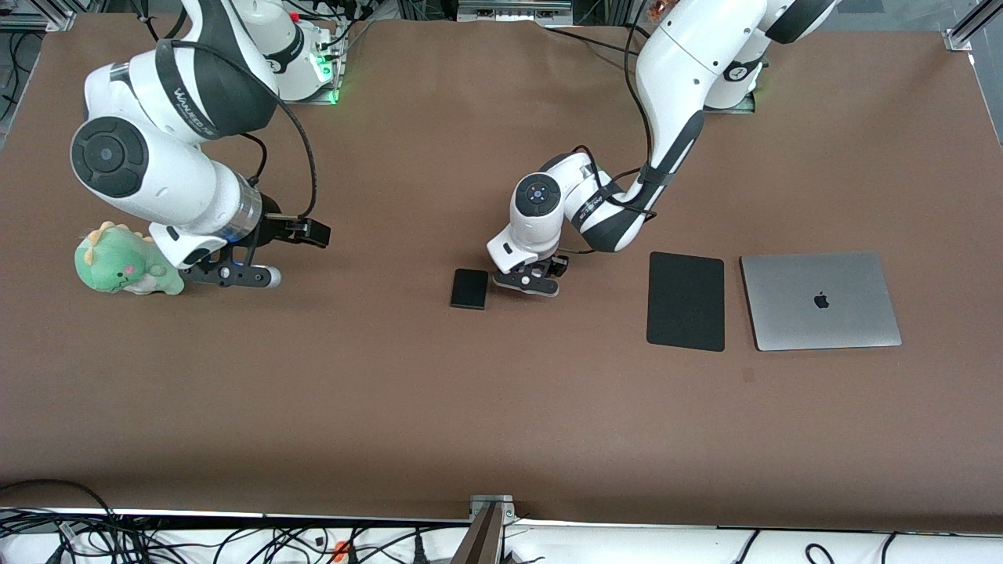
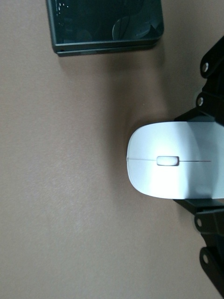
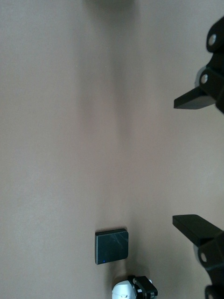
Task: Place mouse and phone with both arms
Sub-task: 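Close the left gripper on the white mouse while the right gripper approaches, then carry the mouse onto the black pad while the right gripper reaches the phone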
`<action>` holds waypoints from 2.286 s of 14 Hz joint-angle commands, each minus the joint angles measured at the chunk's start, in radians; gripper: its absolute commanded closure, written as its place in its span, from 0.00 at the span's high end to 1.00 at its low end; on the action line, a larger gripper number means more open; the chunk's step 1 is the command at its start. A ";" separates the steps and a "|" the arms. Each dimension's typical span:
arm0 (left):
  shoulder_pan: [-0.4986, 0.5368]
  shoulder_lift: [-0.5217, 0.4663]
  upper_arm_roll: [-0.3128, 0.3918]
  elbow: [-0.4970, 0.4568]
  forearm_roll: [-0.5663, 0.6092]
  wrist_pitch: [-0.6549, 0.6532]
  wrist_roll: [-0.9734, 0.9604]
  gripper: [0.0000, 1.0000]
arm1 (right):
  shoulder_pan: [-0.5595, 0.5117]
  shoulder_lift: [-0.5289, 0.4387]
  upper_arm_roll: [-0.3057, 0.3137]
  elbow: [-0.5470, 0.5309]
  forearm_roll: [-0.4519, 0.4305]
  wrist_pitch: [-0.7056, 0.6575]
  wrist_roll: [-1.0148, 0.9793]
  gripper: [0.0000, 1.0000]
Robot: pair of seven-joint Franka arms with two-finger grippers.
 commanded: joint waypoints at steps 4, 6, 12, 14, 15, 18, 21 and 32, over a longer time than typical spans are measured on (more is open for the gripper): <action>0.104 -0.142 -0.014 0.027 0.002 -0.231 0.014 0.31 | 0.038 0.042 0.000 -0.001 0.011 0.031 0.013 1.00; 0.171 -0.188 -0.017 0.028 -0.033 -0.302 0.021 0.32 | 0.054 0.068 0.000 -0.001 0.006 0.057 0.012 1.00; 0.462 -0.222 -0.017 0.001 -0.096 -0.414 0.323 0.34 | 0.195 0.180 -0.015 0.005 -0.039 0.234 0.251 1.00; 0.512 -0.206 -0.017 -0.041 -0.096 -0.373 0.389 0.35 | 0.238 0.228 -0.021 0.005 -0.069 0.303 0.358 1.00; 0.512 -0.204 -0.015 -0.083 -0.096 -0.312 0.391 0.36 | 0.258 0.252 -0.026 0.005 -0.075 0.341 0.407 1.00; 0.523 -0.210 -0.015 -0.208 -0.096 -0.162 0.392 0.36 | 0.305 0.329 -0.033 0.008 -0.085 0.454 0.495 1.00; 0.539 -0.212 -0.015 -0.248 -0.096 -0.094 0.392 0.38 | 0.347 0.401 -0.032 0.010 -0.139 0.556 0.491 1.00; 0.542 -0.262 -0.011 -0.224 -0.090 -0.162 0.391 1.00 | 0.416 0.536 -0.035 0.094 -0.231 0.637 0.432 1.00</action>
